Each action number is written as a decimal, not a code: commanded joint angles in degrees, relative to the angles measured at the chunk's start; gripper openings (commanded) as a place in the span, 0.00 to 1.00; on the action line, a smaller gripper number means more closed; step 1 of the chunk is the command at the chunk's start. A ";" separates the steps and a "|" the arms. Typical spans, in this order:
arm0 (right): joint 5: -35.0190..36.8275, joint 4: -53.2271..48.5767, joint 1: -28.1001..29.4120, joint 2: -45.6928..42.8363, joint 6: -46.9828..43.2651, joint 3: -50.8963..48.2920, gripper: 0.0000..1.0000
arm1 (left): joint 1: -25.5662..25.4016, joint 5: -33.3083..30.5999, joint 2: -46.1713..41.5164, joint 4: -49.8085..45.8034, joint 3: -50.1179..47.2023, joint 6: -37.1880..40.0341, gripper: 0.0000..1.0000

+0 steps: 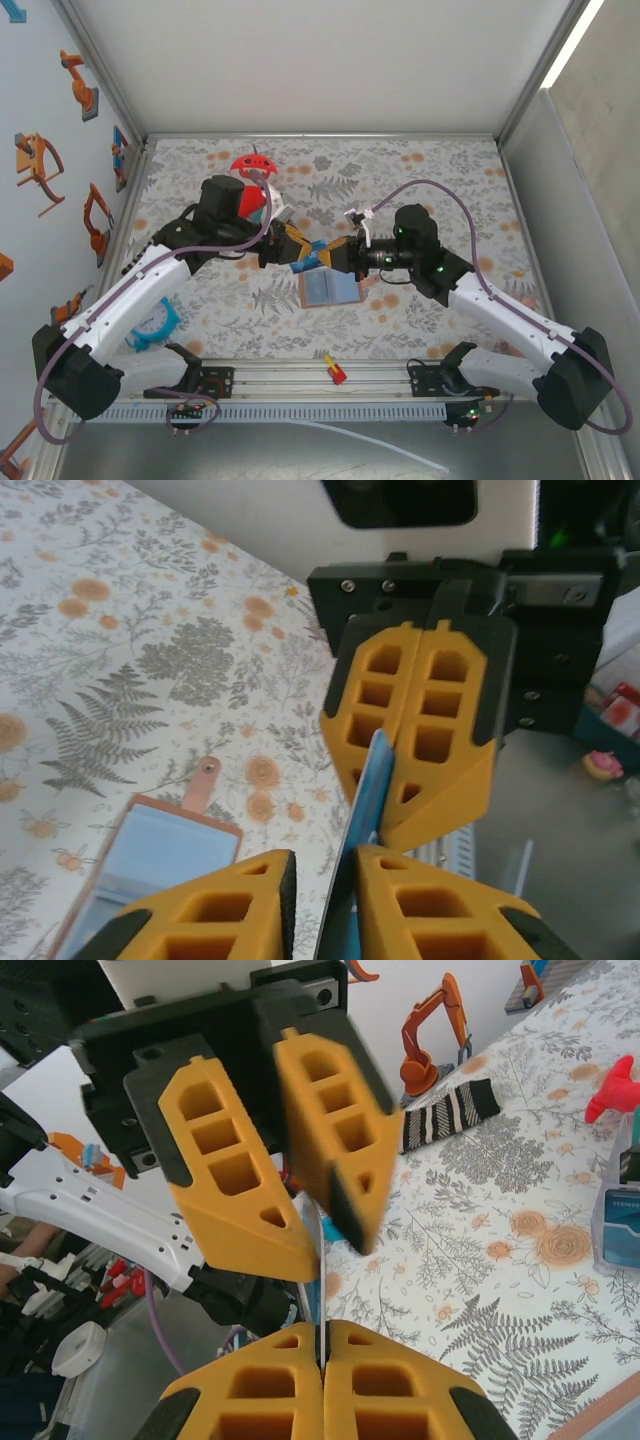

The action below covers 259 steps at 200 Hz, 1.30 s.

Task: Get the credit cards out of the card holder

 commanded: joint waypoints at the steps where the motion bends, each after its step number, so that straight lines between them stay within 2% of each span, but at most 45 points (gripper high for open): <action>1: -1.33 1.04 0.16 -0.21 -1.35 2.00 0.00 | 0.16 1.70 0.52 -1.99 1.53 1.82 0.11; 18: -1.16 0.77 0.18 -0.33 -1.44 2.00 0.00 | 0.16 1.73 0.31 -2.08 1.51 2.10 0.00; 30: -0.63 -0.11 0.16 -0.63 -1.82 2.08 0.01 | 0.18 1.68 0.11 -2.19 1.42 2.69 0.00; 58: 4.06 -6.08 0.16 -2.41 -4.56 2.77 0.40 | 0.77 -2.53 -0.73 -0.96 0.75 3.34 0.00; 77: 8.40 -10.71 0.07 -4.23 -6.39 3.06 0.51 | 2.33 -6.93 -1.21 1.89 -0.71 3.47 0.00; 84: 10.11 -12.32 0.07 -4.99 -6.99 3.14 0.64 | 3.23 -8.33 -1.21 2.97 -1.29 3.53 0.00; 94: 12.40 -14.19 -0.01 -6.11 -7.62 3.15 0.68 | 4.75 -10.07 -0.86 4.73 -1.92 3.04 0.00; 129: 16.45 -19.34 -0.10 -8.29 -8.60 4.02 0.70 | 8.94 -15.36 3.01 10.46 -2.54 5.96 0.00; 164: 21.79 -21.69 -0.12 -9.58 -8.32 4.16 0.70 | 11.85 -22.86 10.59 13.11 -0.92 10.84 0.00; 207: 29.95 -25.58 -0.19 -9.53 -7.59 4.82 0.70 | 14.12 -22.78 17.36 14.54 1.09 15.36 0.00; 259: 33.39 -26.44 -0.15 -8.70 -6.61 4.74 0.70 | 14.38 -23.42 21.79 14.79 1.07 17.85 0.00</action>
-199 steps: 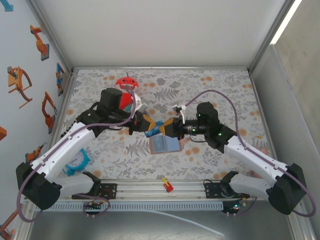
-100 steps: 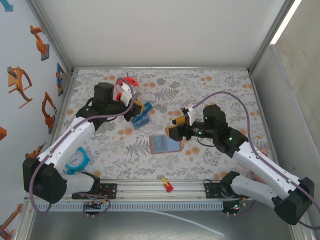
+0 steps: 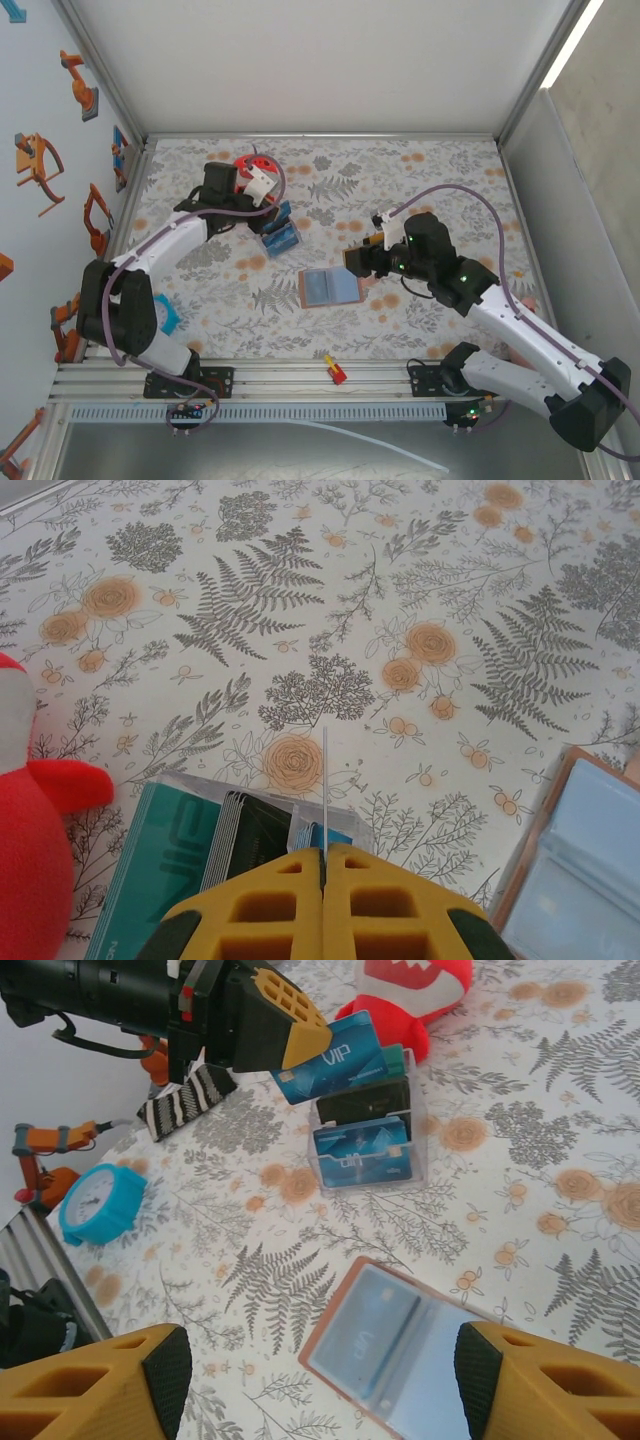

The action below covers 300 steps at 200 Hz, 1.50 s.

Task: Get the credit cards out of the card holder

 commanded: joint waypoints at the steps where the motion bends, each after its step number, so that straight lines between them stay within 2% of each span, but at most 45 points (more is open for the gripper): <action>1: 3.28 -1.11 -0.10 0.07 0.59 2.29 0.70 | 0.33 -0.32 1.74 1.51 1.27 3.23 0.00; 52: 3.73 -1.05 -0.13 0.63 0.86 2.56 0.69 | 0.35 0.62 5.77 2.30 0.70 5.69 0.00; 145: 3.56 -0.53 -0.13 1.62 1.27 2.57 0.69 | -0.21 4.32 5.00 3.75 -3.20 8.62 0.00; 213: 3.29 -0.52 -0.13 2.07 1.07 2.93 0.69 | -0.58 2.52 6.65 2.09 -2.95 9.50 0.00; 267: 3.38 -0.61 -0.13 1.96 1.10 3.02 0.69 | -1.27 2.49 8.79 -4.11 0.38 11.19 0.00; 300: 3.39 -0.61 -0.13 1.74 1.03 2.82 0.69 | -1.57 0.18 9.86 -5.38 1.75 11.41 0.02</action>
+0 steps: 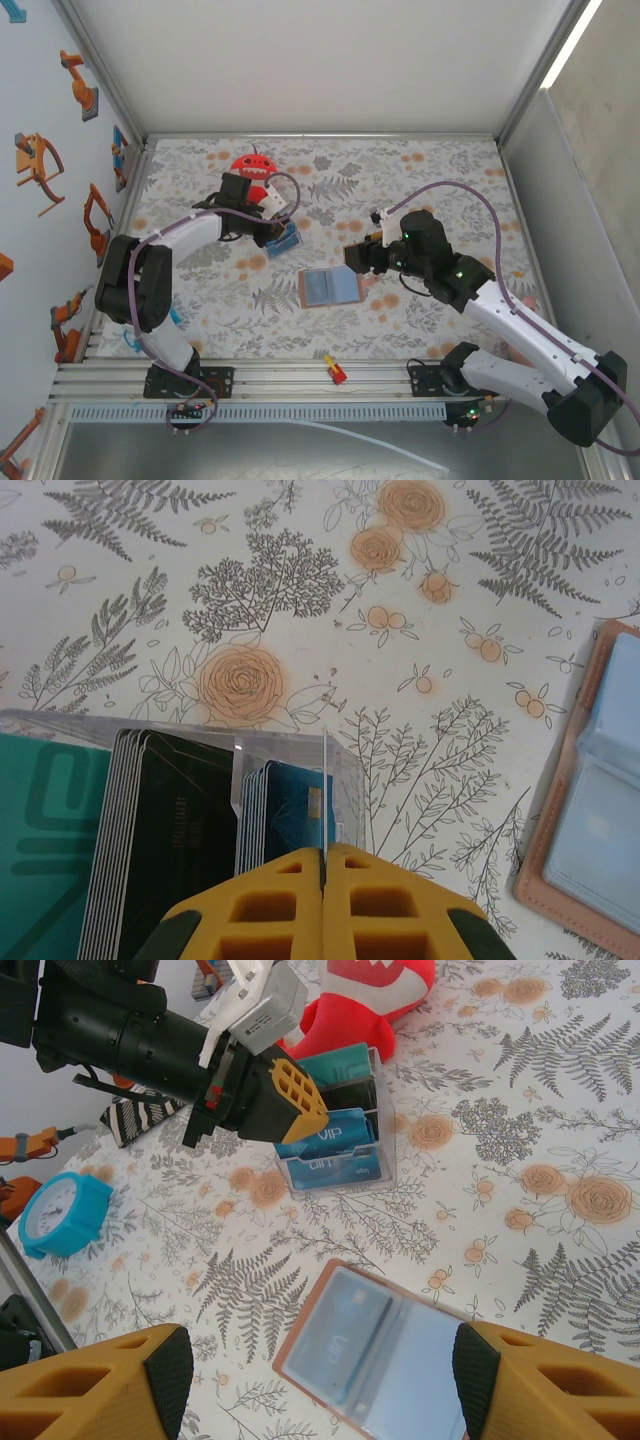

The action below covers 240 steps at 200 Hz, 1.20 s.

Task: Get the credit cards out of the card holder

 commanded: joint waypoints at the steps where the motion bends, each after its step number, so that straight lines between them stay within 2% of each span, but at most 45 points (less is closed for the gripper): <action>1: 0.59 -0.26 -0.13 -0.30 0.83 1.99 0.69 | -0.40 -1.19 0.74 -3.09 2.37 1.92 0.02; 37: 0.48 -0.30 -0.12 -0.46 0.83 1.69 0.69 | -0.91 -4.52 2.09 -5.28 3.79 2.88 0.04; 56: 0.36 -0.50 -0.13 -0.32 0.83 1.73 0.69 | -1.14 -5.31 2.15 -6.05 4.25 2.95 0.23; 63: 0.32 -0.52 -0.13 -0.22 0.90 1.82 0.69 | -1.15 -5.30 1.86 -6.11 4.27 2.83 0.26; 125: 3.18 -3.27 0.28 1.74 1.71 1.82 0.66 | -2.88 -7.42 -5.77 -6.07 2.94 -0.04 0.29; 143: 6.22 -4.92 1.37 2.49 2.23 1.82 0.66 | -3.51 -9.20 -10.04 -5.06 1.10 -2.26 0.29; 148: 7.17 -5.31 1.88 2.76 2.39 1.78 0.66 | -3.60 -9.60 -11.48 -4.49 0.17 -3.07 0.33; 165: 10.85 -7.02 3.86 4.01 3.41 1.80 0.65 | -4.00 -11.16 -16.91 -1.87 -3.20 -6.77 0.34; 183: 14.63 -8.56 6.64 6.24 4.70 1.99 0.65 | -4.24 -13.34 -23.47 1.58 -7.59 -11.46 0.50; 193: 16.62 -9.31 8.55 7.91 5.53 2.23 0.65 | -4.42 -15.13 -27.17 3.67 -10.36 -14.23 0.53; 203: 18.79 -10.18 10.62 9.85 6.38 2.81 0.64 | -4.55 -17.61 -31.08 5.47 -12.97 -17.47 0.63; 225: 22.21 -13.62 14.20 15.37 8.98 5.47 0.55 | -4.57 -23.00 -38.89 6.33 -17.60 -23.66 0.84; 240: 22.96 -14.88 16.49 19.44 9.80 7.51 0.53 | -4.57 -25.91 -42.66 4.75 -19.42 -26.80 0.92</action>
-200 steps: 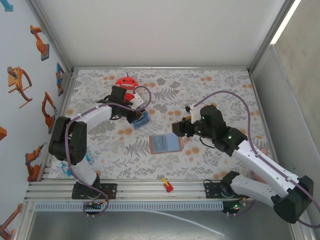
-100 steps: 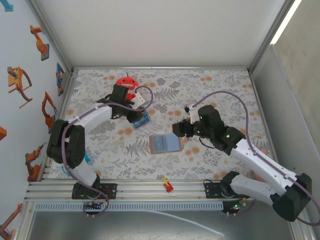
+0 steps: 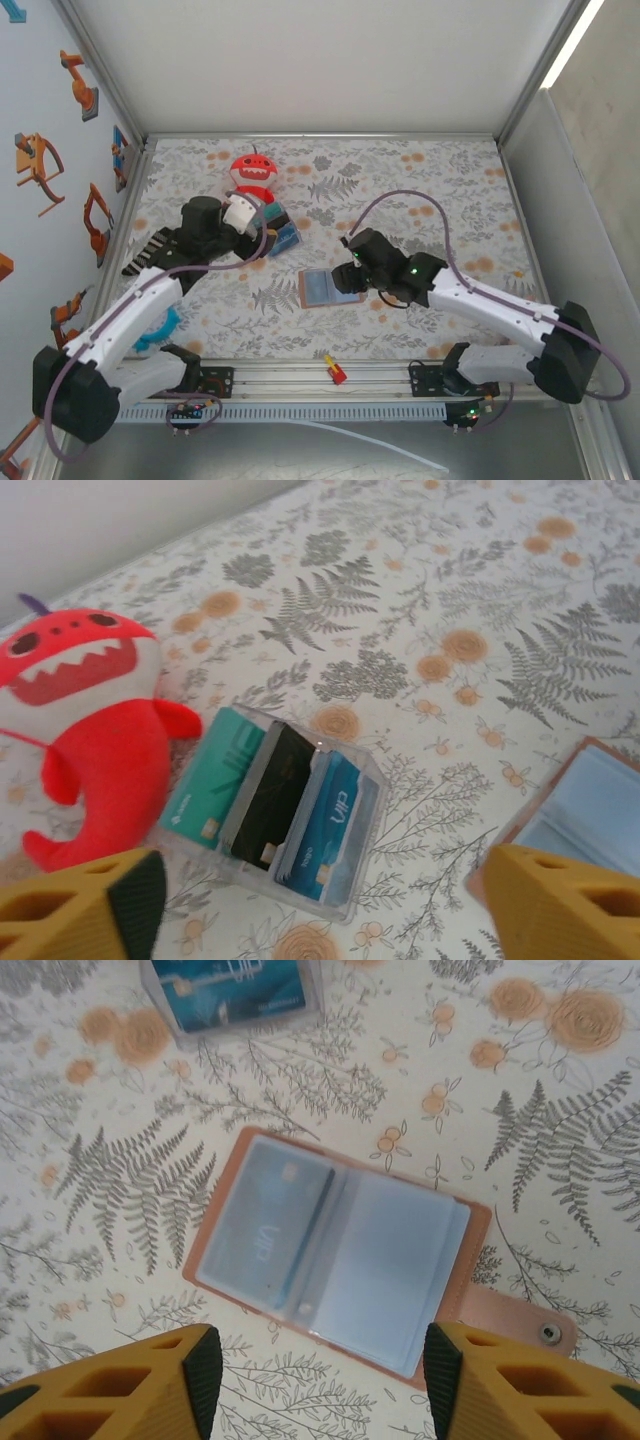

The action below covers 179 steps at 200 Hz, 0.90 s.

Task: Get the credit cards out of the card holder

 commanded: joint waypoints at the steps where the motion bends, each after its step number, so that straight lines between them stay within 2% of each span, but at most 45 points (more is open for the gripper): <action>1: 5.30 -4.22 2.98 4.51 3.37 4.13 0.53 | -0.15 -7.09 -5.15 0.99 -2.73 -9.32 0.93; 9: 5.63 -4.75 4.19 6.64 3.71 5.27 0.53 | -0.15 -9.05 -7.00 0.39 -3.76 -11.43 1.00; 16: 5.65 -5.06 5.02 8.44 3.76 6.24 0.53 | -0.11 -10.94 -8.41 0.02 -4.68 -13.34 0.97; 60: 5.27 -6.62 8.50 19.48 3.07 12.48 0.48 | -0.12 -22.60 -16.55 -2.28 -10.00 -25.39 0.97; 101: 4.13 -7.10 9.11 27.50 2.62 16.54 0.48 | -0.02 -29.99 -19.77 -7.46 -11.12 -29.49 0.97; 151: 3.69 -8.34 9.17 34.27 1.50 20.89 0.58 | 0.13 -30.51 -18.76 -8.85 -11.22 -30.10 0.97; 179: 3.75 -8.38 8.89 35.93 1.74 21.42 0.59 | 0.14 -30.16 -17.65 -9.08 -10.85 -30.10 0.97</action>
